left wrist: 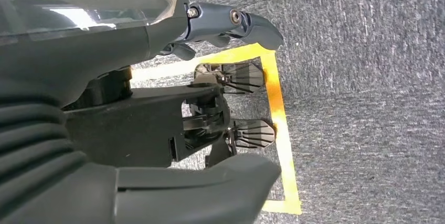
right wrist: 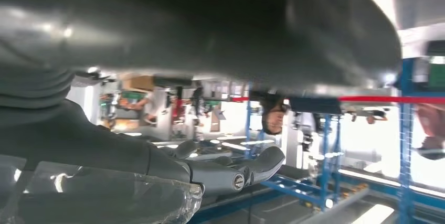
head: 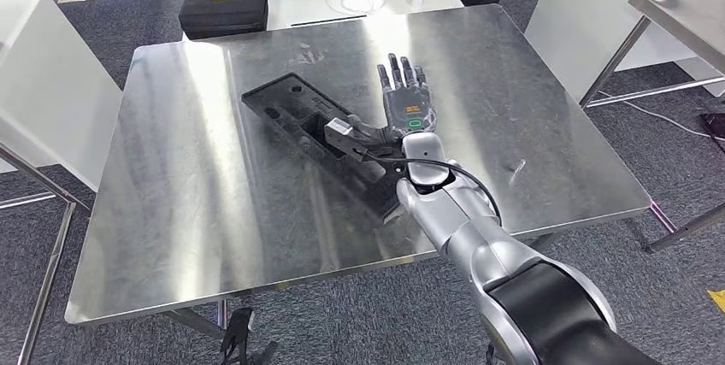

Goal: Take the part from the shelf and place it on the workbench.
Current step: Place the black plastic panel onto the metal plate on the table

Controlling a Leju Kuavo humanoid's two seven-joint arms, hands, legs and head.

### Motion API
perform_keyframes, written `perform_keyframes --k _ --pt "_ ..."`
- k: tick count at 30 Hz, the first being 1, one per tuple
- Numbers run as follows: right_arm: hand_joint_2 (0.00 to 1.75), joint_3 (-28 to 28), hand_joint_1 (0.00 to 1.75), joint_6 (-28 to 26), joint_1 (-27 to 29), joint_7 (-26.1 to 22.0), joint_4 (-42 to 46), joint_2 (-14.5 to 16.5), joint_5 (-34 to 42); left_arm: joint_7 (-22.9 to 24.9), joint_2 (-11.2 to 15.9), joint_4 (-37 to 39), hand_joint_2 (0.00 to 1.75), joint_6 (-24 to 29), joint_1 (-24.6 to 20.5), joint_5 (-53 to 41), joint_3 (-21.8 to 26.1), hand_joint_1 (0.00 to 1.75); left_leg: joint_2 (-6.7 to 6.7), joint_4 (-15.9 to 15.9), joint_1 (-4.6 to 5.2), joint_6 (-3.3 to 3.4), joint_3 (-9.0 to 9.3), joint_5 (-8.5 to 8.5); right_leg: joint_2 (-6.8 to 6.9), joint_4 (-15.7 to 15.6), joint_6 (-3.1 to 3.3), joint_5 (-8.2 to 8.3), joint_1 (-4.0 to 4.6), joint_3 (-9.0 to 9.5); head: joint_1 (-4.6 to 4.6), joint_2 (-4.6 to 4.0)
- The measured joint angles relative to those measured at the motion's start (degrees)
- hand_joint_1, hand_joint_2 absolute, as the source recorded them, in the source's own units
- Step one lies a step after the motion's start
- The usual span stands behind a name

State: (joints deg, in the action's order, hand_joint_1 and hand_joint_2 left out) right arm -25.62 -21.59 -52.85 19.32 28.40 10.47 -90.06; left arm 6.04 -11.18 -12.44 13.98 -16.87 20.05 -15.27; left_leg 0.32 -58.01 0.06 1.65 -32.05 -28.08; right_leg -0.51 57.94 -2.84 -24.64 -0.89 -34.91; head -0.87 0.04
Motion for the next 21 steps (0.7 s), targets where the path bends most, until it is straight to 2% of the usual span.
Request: perform_keyframes --k 6,14,17,21 --pt "0.0 1.44 0.0 0.0 -0.03 -2.43 1.84 2.38 0.37 -0.19 0.69 0.16 0.0 -0.03 0.17 0.16 0.5 0.0 0.04 0.0 0.0 0.0 0.0 0.0 0.0 0.0 0.0 0.0 0.0 0.0 0.0 0.01" --pt "0.0 3.08 0.0 1.21 0.03 -5.19 4.56 3.57 1.65 -0.26 1.18 0.21 0.0 -0.39 0.21 -0.35 0.61 0.0 0.02 -0.01 0.02 0.0 0.01 0.0 0.01 0.0 0.0 0.0 -0.01 0.01 0.0 0.02" --pt "0.0 4.74 0.0 4.69 0.53 -8.76 8.22 4.03 6.74 -0.14 1.2 0.22 0.0 -0.95 0.2 -1.33 0.57 0.0 0.06 -0.01 0.01 0.0 0.01 0.0 0.01 0.0 0.0 0.0 0.0 0.01 0.0 0.01" --pt "0.0 7.81 0.0 11.43 2.55 -14.93 15.34 4.36 19.06 0.53 1.11 0.22 0.0 -1.54 0.2 -2.53 0.25 0.0 0.07 0.0 0.01 0.0 0.0 0.0 0.01 0.0 0.0 0.0 0.0 0.01 0.0 0.0"
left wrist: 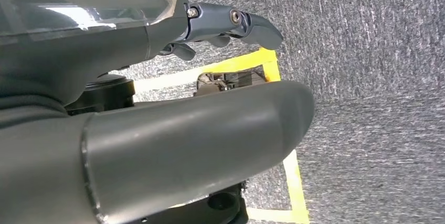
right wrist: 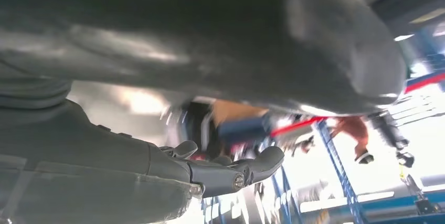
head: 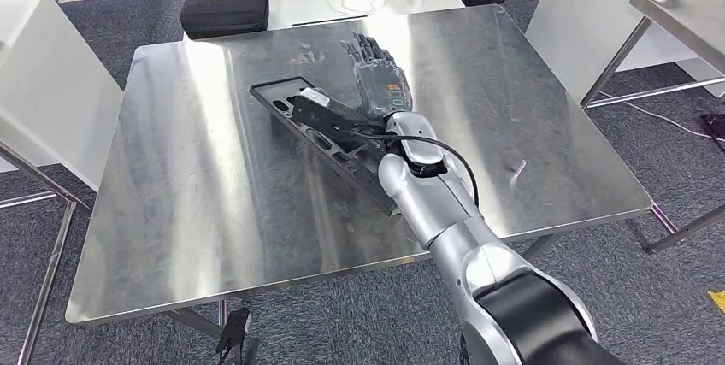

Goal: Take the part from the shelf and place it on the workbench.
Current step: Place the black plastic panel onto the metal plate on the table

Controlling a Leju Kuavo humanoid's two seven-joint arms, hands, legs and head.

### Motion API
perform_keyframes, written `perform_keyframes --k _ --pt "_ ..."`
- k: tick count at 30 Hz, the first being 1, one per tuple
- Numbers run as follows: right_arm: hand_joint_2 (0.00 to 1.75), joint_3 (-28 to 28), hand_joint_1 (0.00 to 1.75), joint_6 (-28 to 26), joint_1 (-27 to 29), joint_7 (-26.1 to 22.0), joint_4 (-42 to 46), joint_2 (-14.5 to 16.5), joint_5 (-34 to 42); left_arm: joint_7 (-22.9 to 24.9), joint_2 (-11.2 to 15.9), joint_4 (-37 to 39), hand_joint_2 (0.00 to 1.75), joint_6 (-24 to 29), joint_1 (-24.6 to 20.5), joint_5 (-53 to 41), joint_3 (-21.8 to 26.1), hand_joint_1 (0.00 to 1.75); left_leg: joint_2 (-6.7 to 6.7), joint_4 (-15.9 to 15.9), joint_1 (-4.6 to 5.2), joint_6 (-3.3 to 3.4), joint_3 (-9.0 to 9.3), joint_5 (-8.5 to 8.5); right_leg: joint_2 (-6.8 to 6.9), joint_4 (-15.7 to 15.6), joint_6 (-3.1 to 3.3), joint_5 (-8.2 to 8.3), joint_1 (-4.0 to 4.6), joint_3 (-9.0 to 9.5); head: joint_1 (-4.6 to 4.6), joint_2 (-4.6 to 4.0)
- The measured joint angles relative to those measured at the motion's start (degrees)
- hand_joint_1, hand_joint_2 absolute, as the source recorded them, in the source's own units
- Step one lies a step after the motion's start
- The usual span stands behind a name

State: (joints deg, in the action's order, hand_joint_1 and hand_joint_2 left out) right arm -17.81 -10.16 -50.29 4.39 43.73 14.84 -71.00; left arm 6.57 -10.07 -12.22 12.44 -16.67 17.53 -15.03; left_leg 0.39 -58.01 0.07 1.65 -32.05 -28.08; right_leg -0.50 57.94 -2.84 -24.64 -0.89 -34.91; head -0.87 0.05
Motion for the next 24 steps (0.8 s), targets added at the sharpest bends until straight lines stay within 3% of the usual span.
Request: perform_keyframes --k 3,8,14,24 --pt "0.0 1.66 0.0 4.14 1.81 -2.85 5.05 0.07 8.5 1.01 -0.02 0.0 0.0 -0.82 -0.01 -0.77 -0.41 0.0 -0.01 0.0 0.0 0.0 0.0 0.0 0.0 0.0 0.0 0.0 0.0 0.0 0.0 0.01" --pt "0.0 1.72 0.0 12.05 4.78 -7.81 13.9 -0.72 29.74 1.56 0.08 0.0 0.0 -1.44 -0.09 -1.61 -0.82 0.0 -0.02 0.0 0.01 0.0 0.01 0.0 0.0 0.0 0.0 0.0 0.0 -0.01 0.0 0.02" --pt "0.0 -3.16 0.0 20.41 10.8 -14.14 24.94 -4.46 53.4 0.83 0.18 0.01 0.0 -1.02 -0.07 -1.62 -0.81 0.0 -0.01 0.0 0.0 0.0 0.01 -0.02 0.0 -0.01 0.0 0.0 0.0 0.0 0.0 0.01" --pt "0.0 -8.39 0.0 20.46 14.57 -15.06 31.38 -8.4 57.63 0.71 0.44 0.02 0.0 -1.08 -0.05 -1.61 -0.8 0.0 -0.04 0.0 0.0 0.0 0.02 -0.02 0.0 -0.01 0.0 0.0 0.0 0.01 0.0 0.01"
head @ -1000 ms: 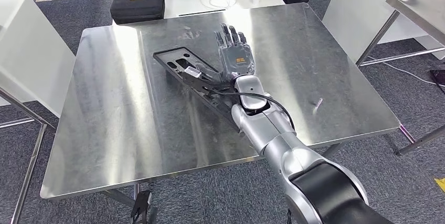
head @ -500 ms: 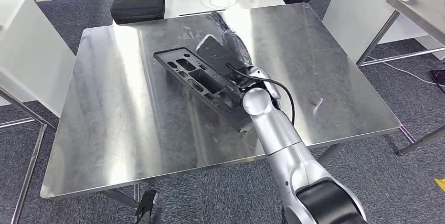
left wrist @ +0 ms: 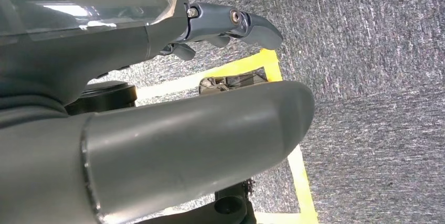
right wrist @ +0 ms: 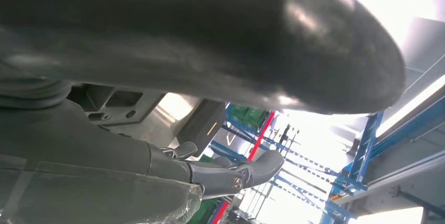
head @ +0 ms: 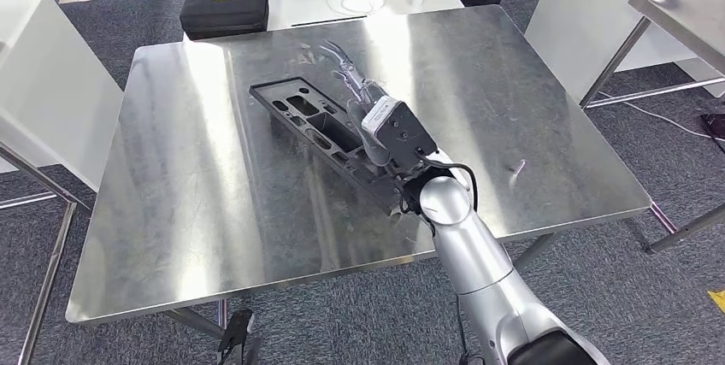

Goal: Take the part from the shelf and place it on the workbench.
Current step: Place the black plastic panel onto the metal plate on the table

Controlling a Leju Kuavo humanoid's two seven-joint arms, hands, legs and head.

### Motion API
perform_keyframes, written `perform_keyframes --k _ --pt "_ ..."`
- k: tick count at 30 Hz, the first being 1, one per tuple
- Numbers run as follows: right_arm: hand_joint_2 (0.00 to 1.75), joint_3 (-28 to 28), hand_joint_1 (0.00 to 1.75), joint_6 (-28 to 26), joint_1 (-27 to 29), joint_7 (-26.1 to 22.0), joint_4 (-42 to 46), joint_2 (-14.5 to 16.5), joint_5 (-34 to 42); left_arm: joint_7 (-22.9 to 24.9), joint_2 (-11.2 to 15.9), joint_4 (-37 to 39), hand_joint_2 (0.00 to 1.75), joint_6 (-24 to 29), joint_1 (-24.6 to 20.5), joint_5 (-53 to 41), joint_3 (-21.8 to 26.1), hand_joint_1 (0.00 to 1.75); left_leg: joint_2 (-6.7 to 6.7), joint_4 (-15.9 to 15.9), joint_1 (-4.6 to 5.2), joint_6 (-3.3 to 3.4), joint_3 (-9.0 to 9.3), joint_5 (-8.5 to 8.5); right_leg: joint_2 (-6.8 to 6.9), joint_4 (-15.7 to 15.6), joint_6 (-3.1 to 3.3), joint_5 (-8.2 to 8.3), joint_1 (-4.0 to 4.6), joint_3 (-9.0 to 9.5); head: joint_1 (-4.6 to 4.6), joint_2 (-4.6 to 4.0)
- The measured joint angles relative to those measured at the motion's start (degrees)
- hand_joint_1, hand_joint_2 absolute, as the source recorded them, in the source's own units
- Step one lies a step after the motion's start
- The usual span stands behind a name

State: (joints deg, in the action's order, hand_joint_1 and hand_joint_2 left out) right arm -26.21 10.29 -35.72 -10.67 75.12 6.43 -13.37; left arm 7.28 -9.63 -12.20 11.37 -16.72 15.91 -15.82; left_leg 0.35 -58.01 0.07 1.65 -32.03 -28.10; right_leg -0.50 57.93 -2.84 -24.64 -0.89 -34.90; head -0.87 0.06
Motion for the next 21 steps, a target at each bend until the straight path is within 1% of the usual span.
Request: perform_keyframes --k 9,10,12,14,16,21 --pt "0.0 -0.93 0.0 0.31 0.3 -0.38 0.97 -1.03 0.74 -0.04 0.01 0.0 0.0 0.0 0.0 -0.01 0.0 0.0 0.0 0.0 0.0 0.0 0.0 0.0 0.0 0.0 0.0 0.0 0.0 0.0 0.0 0.0" --pt "0.0 -1.1 0.0 0.89 0.52 -1.11 1.21 -1.17 1.74 -0.16 0.02 0.0 0.0 -0.02 0.0 -0.01 0.0 0.0 0.02 0.0 0.0 0.0 0.0 0.0 0.0 0.0 0.0 0.0 0.0 0.0 0.0 0.0" --pt "0.0 -1.72 0.0 2.88 1.85 -4.1 2.53 -1.72 4.77 -0.61 0.06 0.0 0.0 -0.18 0.05 0.12 0.02 0.0 0.06 0.0 0.0 0.0 0.0 0.0 0.01 0.0 0.0 -0.01 0.0 0.0 0.0 0.0" --pt "0.0 -2.95 0.0 4.75 4.91 -8.32 5.5 -2.88 7.31 -1.26 0.25 0.0 0.0 -0.51 0.22 0.37 0.11 0.0 0.1 0.0 0.0 0.01 -0.01 -0.02 0.03 0.0 0.01 -0.02 0.0 0.0 0.0 0.01" --pt "0.0 -4.62 0.0 5.5 9.2 -12.27 9.75 -4.64 8.29 -1.92 0.62 0.0 0.0 -0.98 0.52 0.68 0.23 0.0 0.1 0.01 0.0 0.01 -0.03 -0.05 0.04 -0.01 0.02 -0.04 0.0 -0.01 0.0 0.01" --pt "0.0 -7.81 0.0 4.06 19.76 -18.93 20.51 -9.44 8.79 -3.31 2.17 0.0 0.0 -1.9 1.03 1.66 0.89 0.0 0.1 0.03 0.0 0.03 -0.04 -0.14 0.03 -0.03 0.03 -0.07 0.0 -0.03 0.01 0.01"
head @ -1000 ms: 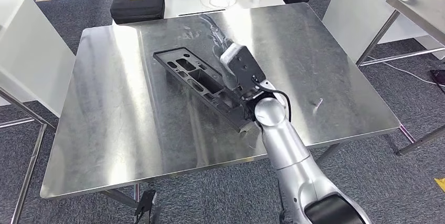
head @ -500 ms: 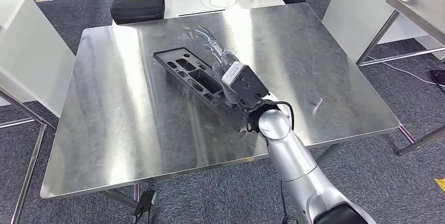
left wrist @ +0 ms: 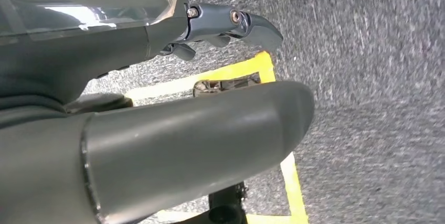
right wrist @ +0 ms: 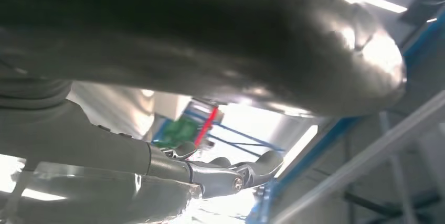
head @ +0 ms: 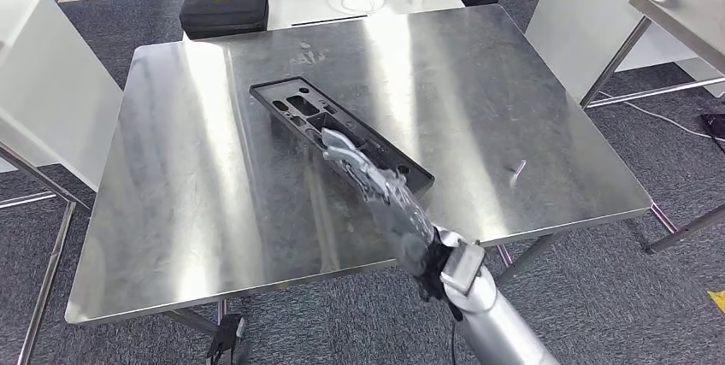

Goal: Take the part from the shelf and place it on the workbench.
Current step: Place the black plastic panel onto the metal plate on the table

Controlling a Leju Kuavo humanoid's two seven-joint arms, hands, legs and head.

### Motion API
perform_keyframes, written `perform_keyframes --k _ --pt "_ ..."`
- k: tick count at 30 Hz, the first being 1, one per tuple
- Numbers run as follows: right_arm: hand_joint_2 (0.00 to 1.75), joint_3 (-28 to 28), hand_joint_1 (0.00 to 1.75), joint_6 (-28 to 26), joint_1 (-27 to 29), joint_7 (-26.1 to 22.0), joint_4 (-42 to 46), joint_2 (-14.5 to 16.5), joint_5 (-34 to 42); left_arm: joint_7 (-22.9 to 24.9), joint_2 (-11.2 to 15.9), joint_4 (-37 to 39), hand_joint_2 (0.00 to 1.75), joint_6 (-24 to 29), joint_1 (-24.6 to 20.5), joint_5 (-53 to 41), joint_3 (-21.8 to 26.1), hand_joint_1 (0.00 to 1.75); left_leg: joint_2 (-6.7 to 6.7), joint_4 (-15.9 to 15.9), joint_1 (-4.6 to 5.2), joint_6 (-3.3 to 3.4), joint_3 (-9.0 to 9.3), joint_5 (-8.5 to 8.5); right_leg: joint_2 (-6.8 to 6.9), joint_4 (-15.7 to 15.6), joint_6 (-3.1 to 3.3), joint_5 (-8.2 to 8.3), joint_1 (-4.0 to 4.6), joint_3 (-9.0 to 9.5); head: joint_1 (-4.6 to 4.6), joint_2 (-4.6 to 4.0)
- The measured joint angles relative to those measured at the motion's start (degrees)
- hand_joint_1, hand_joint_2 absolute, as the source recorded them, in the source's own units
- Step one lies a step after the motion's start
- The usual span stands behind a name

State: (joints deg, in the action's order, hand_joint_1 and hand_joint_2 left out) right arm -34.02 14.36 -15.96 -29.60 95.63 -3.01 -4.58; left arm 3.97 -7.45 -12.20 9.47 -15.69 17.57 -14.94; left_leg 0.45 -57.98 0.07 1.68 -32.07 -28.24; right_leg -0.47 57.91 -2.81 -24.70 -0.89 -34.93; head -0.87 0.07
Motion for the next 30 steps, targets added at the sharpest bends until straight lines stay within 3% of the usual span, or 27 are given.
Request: perform_keyframes --k 4,8,14,18,19,21,23,24,25,27,28,30 --pt "0.0 -0.28 0.0 -3.63 8.25 -2.27 6.79 -1.42 -0.6 -1.82 1.34 0.0 0.0 0.22 0.57 1.36 1.2 0.0 -0.02 0.03 -0.01 -0.02 0.01 -0.04 -0.02 0.0 0.01 -0.01 0.0 0.01 0.01 0.0" --pt "1.75 0.25 0.0 -3.02 13.58 -3.69 9.39 -1.33 -1.44 -3.0 2.48 0.0 0.0 1.24 2.06 2.63 3.05 0.0 -0.08 -0.02 0.0 0.06 -0.03 -0.13 -0.06 -0.05 0.01 0.0 -0.07 0.06 -0.01 0.0" --pt "1.75 0.53 0.0 0.5 13.73 -5.08 8.68 0.39 -2.39 -4.59 3.62 0.0 0.0 2.9 4.33 4.88 6.67 0.0 -0.09 -0.33 0.2 0.48 -0.1 -0.3 -0.04 -0.12 -0.1 0.07 -0.3 0.18 -0.01 -0.01" --pt "1.75 0.51 0.0 1.87 11.52 -5.13 7.55 2.06 -1.7 -4.69 4.27 -0.04 0.0 3.14 4.46 5.51 8.47 0.0 0.1 0.84 -0.18 1.41 0.57 0.58 0.16 0.54 -0.51 -0.36 -0.1 -0.07 0.02 -0.01" --pt "1.75 0.48 0.0 2.01 11.09 -5.14 7.3 2.27 -1.63 -4.68 4.35 -0.04 0.0 3.13 4.44 5.53 8.76 0.0 0.22 1.31 -0.45 1.64 0.88 0.9 0.21 2.53 -0.43 -1.36 0.0 -0.95 0.05 -0.01" --pt "1.75 0.42 0.0 2.12 10.55 -5.15 6.67 2.41 -1.57 -4.67 4.46 -0.04 0.0 3.09 4.5 5.57 9.22 0.0 0.61 1.6 -0.72 1.82 1.03 1.13 0.26 9.82 -0.19 -4.45 -0.09 -4.26 0.11 -0.01" --pt "1.75 0.37 0.0 2.24 10.39 -5.15 6.07 2.44 -1.49 -4.67 4.54 -0.04 0.0 3.02 4.63 5.63 9.64 0.0 1.26 1.57 -0.8 1.73 1.04 1.09 0.27 15.65 -0.54 -6.23 -0.39 -7.01 0.11 -0.01" --pt "1.75 0.36 0.0 2.35 10.27 -5.15 5.81 2.47 -1.39 -4.67 4.6 -0.04 0.0 2.93 4.66 5.72 9.81 0.0 1.72 1.53 -0.91 1.59 1.09 1.03 0.27 15.49 -1.02 -5.83 -0.56 -6.91 0.1 0.0" --pt "1.75 0.33 0.0 2.47 10.07 -5.15 5.57 2.51 -1.24 -4.67 4.67 -0.04 0.0 2.8 4.67 5.79 9.99 0.0 2.28 1.48 -1.08 1.36 1.2 0.94 0.19 12.88 -1.65 -4.56 -0.77 -5.58 0.1 0.0" --pt "1.75 0.31 0.0 2.72 9.43 -5.15 5.06 2.64 -0.93 -4.69 4.93 -0.04 0.0 2.42 4.61 5.93 10.38 0.0 3.45 1.21 -1.34 0.55 1.29 0.59 -1.1 4.4 -2.73 -1.59 -1.24 -1.1 0.13 0.0" --pt "1.75 0.28 0.0 2.87 9.1 -5.15 4.8 2.72 -0.8 -4.74 5.11 -0.04 0.0 2.24 4.57 5.95 10.58 0.0 3.95 1.04 -1.37 0.07 1.18 0.45 -1.73 1.29 -2.71 -0.74 -1.35 0.55 0.1 0.0" --pt "1.75 0.23 0.0 3.08 8.56 -5.16 4.24 2.89 -0.52 -4.97 5.51 -0.04 0.0 1.91 4.61 5.97 10.92 0.0 4.74 0.96 -1.39 -0.74 0.79 0.43 -2.24 -0.39 -1.81 -0.72 -1.18 1.53 0.07 0.0"
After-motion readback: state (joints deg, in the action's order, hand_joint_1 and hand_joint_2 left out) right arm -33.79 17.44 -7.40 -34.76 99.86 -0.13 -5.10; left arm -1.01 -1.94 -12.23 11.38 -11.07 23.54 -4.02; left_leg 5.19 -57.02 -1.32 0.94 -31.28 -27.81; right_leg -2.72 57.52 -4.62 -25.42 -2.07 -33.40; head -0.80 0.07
